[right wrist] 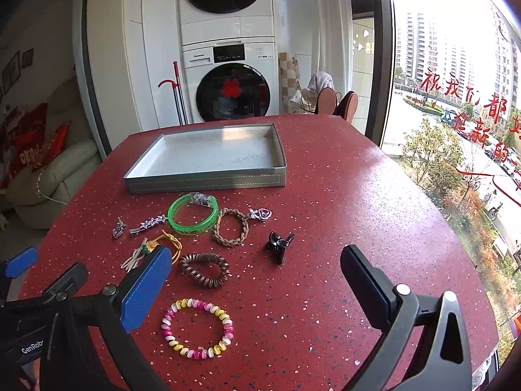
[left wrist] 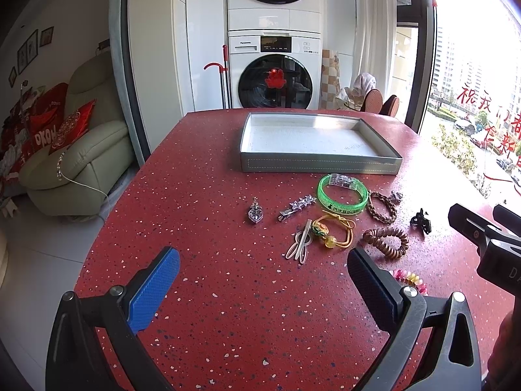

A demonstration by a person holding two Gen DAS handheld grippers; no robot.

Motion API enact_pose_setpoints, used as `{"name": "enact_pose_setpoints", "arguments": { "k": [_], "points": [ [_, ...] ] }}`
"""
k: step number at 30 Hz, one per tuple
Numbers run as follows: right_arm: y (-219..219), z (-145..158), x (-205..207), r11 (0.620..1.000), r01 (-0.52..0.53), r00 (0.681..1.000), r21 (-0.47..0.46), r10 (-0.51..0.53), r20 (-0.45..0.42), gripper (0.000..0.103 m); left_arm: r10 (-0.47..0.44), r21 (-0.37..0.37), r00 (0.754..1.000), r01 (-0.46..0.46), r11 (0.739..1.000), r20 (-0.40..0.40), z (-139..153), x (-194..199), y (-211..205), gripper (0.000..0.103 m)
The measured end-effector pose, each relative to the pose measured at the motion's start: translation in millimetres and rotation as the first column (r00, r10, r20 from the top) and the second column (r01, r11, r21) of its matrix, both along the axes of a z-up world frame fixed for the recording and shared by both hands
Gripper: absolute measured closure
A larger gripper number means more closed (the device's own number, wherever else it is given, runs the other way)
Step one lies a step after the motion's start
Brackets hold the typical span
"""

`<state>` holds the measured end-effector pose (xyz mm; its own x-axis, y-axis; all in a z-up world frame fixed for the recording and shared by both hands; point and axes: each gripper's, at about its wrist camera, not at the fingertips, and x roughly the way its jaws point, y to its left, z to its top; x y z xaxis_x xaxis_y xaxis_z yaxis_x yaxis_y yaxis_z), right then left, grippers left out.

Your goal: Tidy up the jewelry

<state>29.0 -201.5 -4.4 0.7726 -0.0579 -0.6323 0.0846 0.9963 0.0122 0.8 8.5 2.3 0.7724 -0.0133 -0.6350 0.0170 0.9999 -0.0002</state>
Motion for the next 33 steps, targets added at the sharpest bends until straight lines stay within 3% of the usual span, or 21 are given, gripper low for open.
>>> {"name": "enact_pose_setpoints", "arguments": {
  "k": [15,20,28,33],
  "points": [
    [-3.7,-2.6,1.2,1.0,0.006,1.0,0.013,-0.006,-0.013,0.0,-0.004,0.001,1.0,0.004,1.0,-0.008,-3.5,0.2,-0.8,0.0],
    [-15.6,-6.9,7.2,0.999,0.021,0.998,0.032,-0.019,-0.053,0.0,-0.016,0.003,0.999,0.016,1.0,-0.049,-9.4,6.2,-0.5,0.0],
    [-48.2,-27.4,36.9,0.997,0.055,0.98,0.05,-0.044,-0.192,0.0,-0.099,-0.035,0.975,0.094,0.995,-0.199,-27.6,44.6,4.2,0.0],
    [-50.9,-44.7,62.5,0.998,0.047,0.96,0.031,-0.037,-0.276,0.0,-0.136,-0.042,0.964,0.13,0.991,-0.227,-32.4,66.0,-1.6,0.0]
  ]
}}
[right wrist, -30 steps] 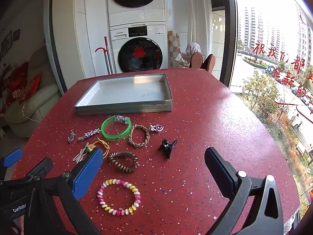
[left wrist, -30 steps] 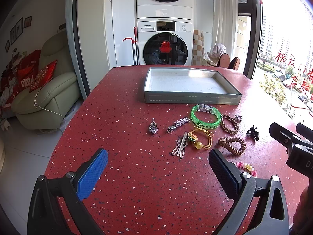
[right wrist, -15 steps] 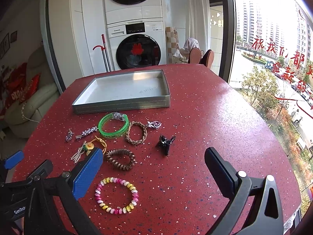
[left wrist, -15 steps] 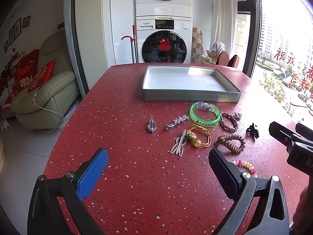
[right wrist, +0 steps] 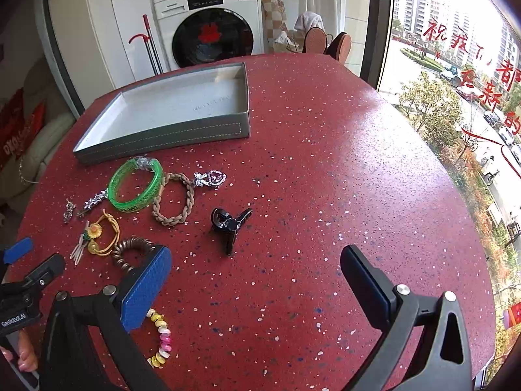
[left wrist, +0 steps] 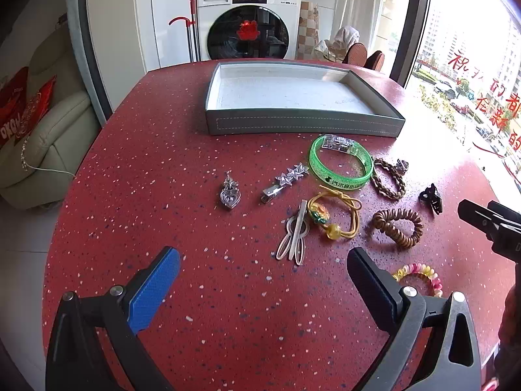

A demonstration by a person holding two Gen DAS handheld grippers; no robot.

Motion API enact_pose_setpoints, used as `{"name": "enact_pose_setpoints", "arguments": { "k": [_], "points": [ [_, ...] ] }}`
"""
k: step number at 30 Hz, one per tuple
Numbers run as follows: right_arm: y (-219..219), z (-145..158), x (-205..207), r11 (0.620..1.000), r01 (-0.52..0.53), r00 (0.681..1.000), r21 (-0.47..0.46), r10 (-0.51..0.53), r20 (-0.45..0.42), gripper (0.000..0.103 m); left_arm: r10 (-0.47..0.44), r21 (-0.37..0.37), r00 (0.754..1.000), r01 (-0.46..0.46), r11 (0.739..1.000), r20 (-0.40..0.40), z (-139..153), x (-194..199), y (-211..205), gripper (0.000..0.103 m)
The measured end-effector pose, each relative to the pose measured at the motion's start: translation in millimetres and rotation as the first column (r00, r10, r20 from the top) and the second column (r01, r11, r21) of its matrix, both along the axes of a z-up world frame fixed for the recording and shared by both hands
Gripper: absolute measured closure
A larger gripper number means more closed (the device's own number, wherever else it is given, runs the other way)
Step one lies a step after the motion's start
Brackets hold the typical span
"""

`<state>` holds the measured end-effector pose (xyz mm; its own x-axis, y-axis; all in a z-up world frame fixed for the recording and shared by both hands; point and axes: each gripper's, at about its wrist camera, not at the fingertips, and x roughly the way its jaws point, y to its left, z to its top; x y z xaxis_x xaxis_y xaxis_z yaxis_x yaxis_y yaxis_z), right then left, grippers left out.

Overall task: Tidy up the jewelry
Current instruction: 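Reach down and close the right gripper on the black claw hair clip, then close the left gripper on the silver heart pendant while the right gripper holds the clip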

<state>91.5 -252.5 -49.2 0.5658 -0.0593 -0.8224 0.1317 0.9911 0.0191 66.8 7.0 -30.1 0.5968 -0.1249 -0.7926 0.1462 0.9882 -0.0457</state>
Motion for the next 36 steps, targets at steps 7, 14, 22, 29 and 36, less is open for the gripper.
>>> {"name": "enact_pose_setpoints", "arguments": {
  "k": [7,14,22,29,36],
  "points": [
    [5.0,-21.3,24.0,0.999,-0.029,0.997,0.031,0.032,-0.076,0.019,-0.056,0.042,0.998,0.058,0.997,-0.04,-12.6,16.3,-16.5,0.008],
    [9.7,-29.0,33.2,0.999,-0.037,0.996,0.017,0.038,-0.083,0.055,-0.09,0.04,0.993,0.093,0.995,-0.072,-23.2,28.5,-30.7,0.027],
    [4.9,-21.3,32.4,0.997,-0.036,0.997,0.061,0.04,-0.06,0.079,-0.14,0.001,0.988,0.14,0.99,-0.062,-19.3,29.1,-33.0,0.069],
    [-2.3,0.9,27.6,0.995,-0.043,0.999,0.092,0.044,-0.011,0.079,-0.139,-0.131,0.988,0.13,0.983,-0.064,-6.0,29.8,-13.8,0.086],
    [-1.2,8.2,29.7,0.99,-0.063,0.998,0.123,0.064,-0.006,0.079,-0.128,-0.116,0.989,0.12,0.986,-0.07,-2.1,30.9,-14.9,0.086]
  ]
}}
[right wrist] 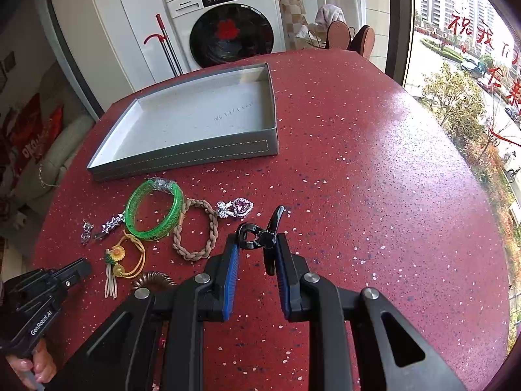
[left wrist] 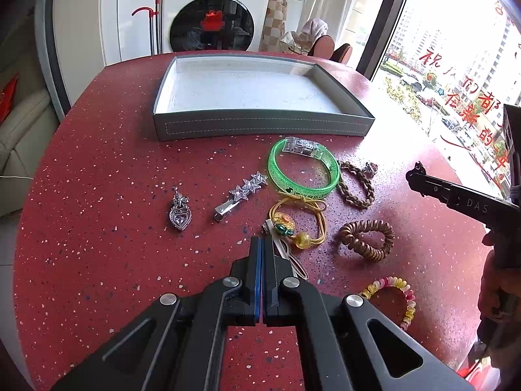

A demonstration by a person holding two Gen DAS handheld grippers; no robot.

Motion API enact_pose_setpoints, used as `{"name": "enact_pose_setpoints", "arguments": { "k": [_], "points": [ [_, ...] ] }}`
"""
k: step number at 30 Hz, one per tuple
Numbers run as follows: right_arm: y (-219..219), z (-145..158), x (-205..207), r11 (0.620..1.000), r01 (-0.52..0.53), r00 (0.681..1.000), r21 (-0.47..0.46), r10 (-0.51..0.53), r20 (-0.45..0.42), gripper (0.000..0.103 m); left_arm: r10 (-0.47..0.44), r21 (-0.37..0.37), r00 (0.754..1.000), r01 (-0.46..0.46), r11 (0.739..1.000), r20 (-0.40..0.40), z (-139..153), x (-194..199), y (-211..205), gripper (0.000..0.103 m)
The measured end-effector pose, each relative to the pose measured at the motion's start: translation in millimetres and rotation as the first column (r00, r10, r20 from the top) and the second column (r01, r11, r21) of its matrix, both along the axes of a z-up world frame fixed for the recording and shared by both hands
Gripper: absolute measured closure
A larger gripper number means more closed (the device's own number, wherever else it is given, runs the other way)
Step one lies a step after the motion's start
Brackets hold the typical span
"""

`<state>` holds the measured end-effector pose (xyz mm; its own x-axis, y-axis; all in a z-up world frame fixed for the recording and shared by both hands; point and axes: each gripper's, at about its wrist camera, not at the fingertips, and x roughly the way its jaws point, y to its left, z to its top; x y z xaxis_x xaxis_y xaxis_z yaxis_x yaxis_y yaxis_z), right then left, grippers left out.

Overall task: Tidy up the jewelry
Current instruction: 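Close the left gripper on the silver heart pendant while the right gripper holds the clip, then carry the pendant and clip over the tray, opening the right gripper to drop the clip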

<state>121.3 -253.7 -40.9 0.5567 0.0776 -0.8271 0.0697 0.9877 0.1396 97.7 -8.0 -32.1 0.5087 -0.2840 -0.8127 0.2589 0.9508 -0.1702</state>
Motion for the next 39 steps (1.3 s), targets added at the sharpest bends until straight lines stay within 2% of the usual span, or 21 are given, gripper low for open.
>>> {"name": "enact_pose_setpoints", "arguments": {
  "k": [3,6,9,11,12,13,14,15,18,20,24,26,29,30,31,33,39],
  "points": [
    [-1.0,-2.7,-1.7,1.0,0.001,1.0,0.03,-0.001,-0.004,0.079,0.049,0.026,0.999,-0.048,0.998,-0.016,-6.4,-1.1,-1.1,0.086],
    [-1.6,-2.7,-6.6,0.999,-0.001,1.0,0.044,0.001,0.0,0.079,0.101,0.02,0.993,-0.1,0.995,-0.056,-14.0,3.0,6.1,0.086],
    [-0.6,-1.4,-11.1,0.998,-0.01,1.0,0.056,0.01,0.007,0.079,0.15,0.011,0.988,-0.15,0.989,-0.032,-12.1,5.8,20.9,0.086],
    [1.2,-0.4,-12.0,0.998,-0.016,1.0,0.063,0.016,0.012,0.079,0.149,0.033,0.989,-0.149,0.988,-0.013,-9.9,7.9,28.0,0.085],
    [2.0,0.1,-12.5,0.998,-0.019,1.0,0.066,0.019,0.014,0.079,0.147,0.052,0.989,-0.147,0.988,-0.006,-9.3,9.9,30.9,0.069],
    [3.1,0.7,-12.9,0.997,-0.022,1.0,0.068,0.021,0.016,0.079,0.149,0.07,0.989,-0.148,0.986,0.001,-9.1,12.1,34.4,0.002],
    [4.0,1.3,-13.7,0.997,-0.024,1.0,0.07,0.023,0.018,0.079,0.16,0.102,0.987,-0.16,0.982,0.002,-9.5,14.7,37.0,0.0],
    [4.5,1.8,-14.4,0.997,-0.025,1.0,0.072,0.023,0.019,0.079,0.162,0.131,0.986,-0.165,0.977,0.034,-10.3,16.8,37.7,0.0],
    [5.7,2.6,-15.0,0.997,-0.027,0.999,0.074,0.026,0.02,0.079,0.104,0.185,0.994,-0.109,0.977,0.038,-18.9,27.4,34.6,0.0],
    [5.9,3.8,-16.2,0.997,-0.026,0.999,0.076,0.024,0.022,0.079,0.099,0.236,0.994,-0.107,0.966,0.045,-26.7,38.0,31.7,0.0],
    [6.8,6.9,-18.9,0.997,-0.027,0.999,0.071,0.025,0.028,0.079,0.11,0.219,0.994,-0.113,0.969,0.025,-40.6,63.4,29.9,0.001],
    [7.3,8.3,-19.1,0.997,-0.026,0.999,0.069,0.024,0.029,0.079,0.1,0.215,0.995,-0.097,0.972,-0.003,-49.5,78.5,26.3,0.009],
    [6.9,11.4,-20.0,0.997,-0.023,0.999,0.068,0.021,0.038,0.079,0.062,0.186,0.998,-0.061,0.981,0.002,-53.8,90.8,17.0,0.028],
    [6.9,12.3,-20.0,0.997,-0.022,0.999,0.069,0.019,0.04,0.079,0.042,0.173,0.999,-0.042,0.984,0.002,-53.9,93.1,12.7,0.045],
    [6.4,13.0,-20.1,0.997,-0.02,0.999,0.071,0.017,0.042,0.079,0.03,0.168,1.0,-0.03,0.985,0.007,-54.4,95.8,9.2,0.068],
    [6.4,14.2,-19.4,0.997,-0.023,0.999,0.075,0.019,0.047,0.079,0.021,0.171,1.0,-0.023,0.985,0.013,-57.2,102.9,5.0,0.068],
    [7.4,24.5,-5.9,0.995,-0.05,0.997,0.086,0.044,0.066,0.079,0.046,0.084,0.999,-0.045,0.995,-0.003,-49.9,115.8,9.8,0.068]
  ]
}}
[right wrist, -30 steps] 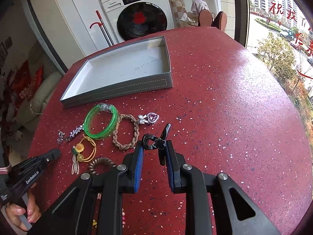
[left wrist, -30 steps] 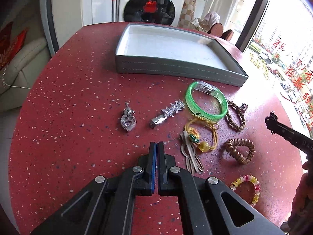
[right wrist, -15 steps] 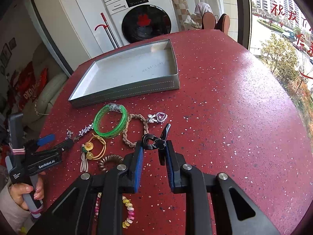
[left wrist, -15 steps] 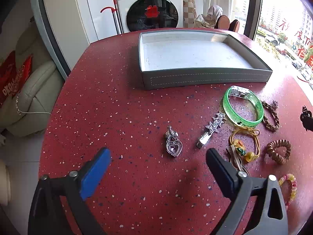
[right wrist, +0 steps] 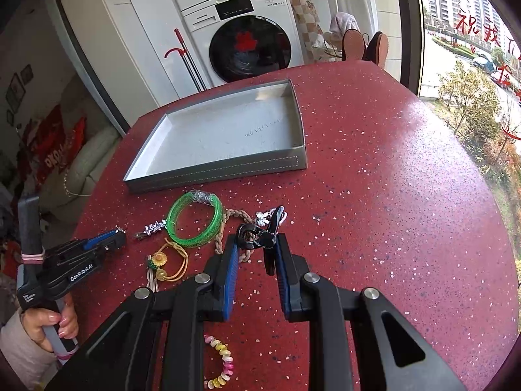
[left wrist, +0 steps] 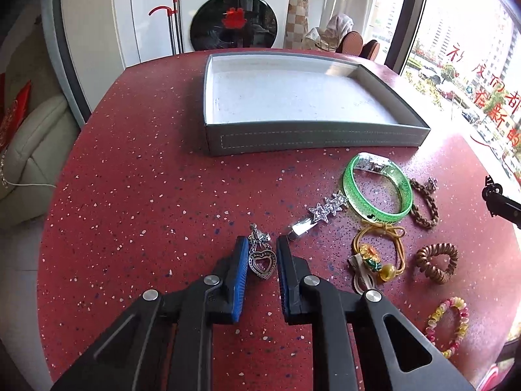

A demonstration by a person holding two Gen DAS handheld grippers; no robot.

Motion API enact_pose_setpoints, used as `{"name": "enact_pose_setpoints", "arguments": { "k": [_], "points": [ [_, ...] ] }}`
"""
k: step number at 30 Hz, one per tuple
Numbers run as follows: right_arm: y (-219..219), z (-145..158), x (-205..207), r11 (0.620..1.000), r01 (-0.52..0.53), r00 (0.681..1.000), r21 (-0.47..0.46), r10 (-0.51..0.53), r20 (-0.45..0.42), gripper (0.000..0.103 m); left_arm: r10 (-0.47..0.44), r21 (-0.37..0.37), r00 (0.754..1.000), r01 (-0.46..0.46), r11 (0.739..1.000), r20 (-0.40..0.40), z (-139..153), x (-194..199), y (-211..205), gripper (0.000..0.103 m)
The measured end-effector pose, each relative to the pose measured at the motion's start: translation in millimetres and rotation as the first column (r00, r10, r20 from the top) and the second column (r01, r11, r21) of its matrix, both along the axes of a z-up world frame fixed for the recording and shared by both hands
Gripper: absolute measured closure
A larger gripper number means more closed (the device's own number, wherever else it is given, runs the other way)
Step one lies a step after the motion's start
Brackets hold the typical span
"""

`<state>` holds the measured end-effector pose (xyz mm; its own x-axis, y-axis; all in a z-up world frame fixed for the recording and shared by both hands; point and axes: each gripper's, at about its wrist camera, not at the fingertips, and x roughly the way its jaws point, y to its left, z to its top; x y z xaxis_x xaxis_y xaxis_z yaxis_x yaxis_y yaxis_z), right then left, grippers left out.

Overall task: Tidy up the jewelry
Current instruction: 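Carry the pendant and clip over the tray, opening the right gripper to drop the clip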

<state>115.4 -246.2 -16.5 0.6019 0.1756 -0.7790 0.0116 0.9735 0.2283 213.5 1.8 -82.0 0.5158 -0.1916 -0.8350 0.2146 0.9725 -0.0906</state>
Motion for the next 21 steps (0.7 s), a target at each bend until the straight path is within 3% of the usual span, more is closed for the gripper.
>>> {"name": "enact_pose_setpoints", "arguments": {
  "k": [4,11,16,21],
  "points": [
    [2.9,9.6,27.5,1.0,-0.024,1.0,-0.001,0.024,0.011,0.079,-0.006,-0.032,0.999,0.007,0.999,0.044,28.3,7.1,-0.8,0.068],
    [12.8,14.1,93.7,0.998,-0.062,0.998,-0.011,0.062,0.017,0.079,-0.028,-0.016,0.99,0.03,0.999,0.141,63.9,64.0,-32.0,0.068],
    [15.7,-2.4,134.6,0.996,-0.071,0.997,-0.049,0.07,-0.012,0.079,-0.023,0.012,0.989,0.022,1.0,0.145,62.0,107.4,-44.9,0.068],
    [14.0,-27.2,159.3,0.99,-0.086,0.995,-0.111,0.08,-0.064,0.079,0.012,0.048,0.994,-0.018,0.999,0.111,40.2,138.1,-45.0,0.068]
  ]
}}
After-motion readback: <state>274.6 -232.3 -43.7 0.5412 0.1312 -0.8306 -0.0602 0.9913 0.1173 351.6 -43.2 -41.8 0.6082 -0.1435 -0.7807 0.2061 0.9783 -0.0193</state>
